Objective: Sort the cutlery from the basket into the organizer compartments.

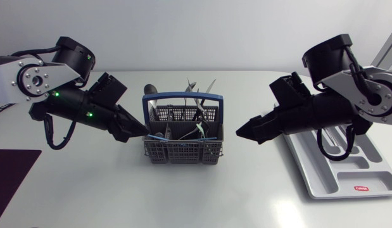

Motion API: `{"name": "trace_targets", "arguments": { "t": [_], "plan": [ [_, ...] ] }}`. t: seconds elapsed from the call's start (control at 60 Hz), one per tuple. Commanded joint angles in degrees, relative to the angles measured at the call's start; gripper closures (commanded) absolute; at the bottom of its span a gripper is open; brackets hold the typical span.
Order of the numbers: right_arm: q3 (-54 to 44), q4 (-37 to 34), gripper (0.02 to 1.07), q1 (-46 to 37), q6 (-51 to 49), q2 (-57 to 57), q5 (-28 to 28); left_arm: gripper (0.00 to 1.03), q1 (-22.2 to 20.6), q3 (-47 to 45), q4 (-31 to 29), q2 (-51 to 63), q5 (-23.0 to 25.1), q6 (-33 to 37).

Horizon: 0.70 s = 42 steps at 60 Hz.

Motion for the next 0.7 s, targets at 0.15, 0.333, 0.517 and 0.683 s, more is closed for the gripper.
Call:
{"name": "trace_targets", "arguments": {
  "t": [0.15,0.333,0.517,0.683],
  "plan": [
    [-1.61,-0.87,0.27,0.57,-0.59,-1.33,0.19,0.76,-1.69,-0.38,0.57,1.07,-1.22,-1.41],
    [-1.61,-0.96,0.27,0.57,-0.59,-1.42,0.19,0.76,-2.13,-0.82,0.57,0.99,-2.01,-1.50],
    [-1.78,-0.87,0.27,0.83,-0.50,-1.33,0.19,0.75,-3.54,-2.14,1.09,0.99,-4.29,-1.41],
    [-1.87,-0.87,0.27,1.09,-0.41,-1.24,0.19,0.76,-4.50,-2.32,1.36,1.16,-5.08,-1.50]
  ]
}}
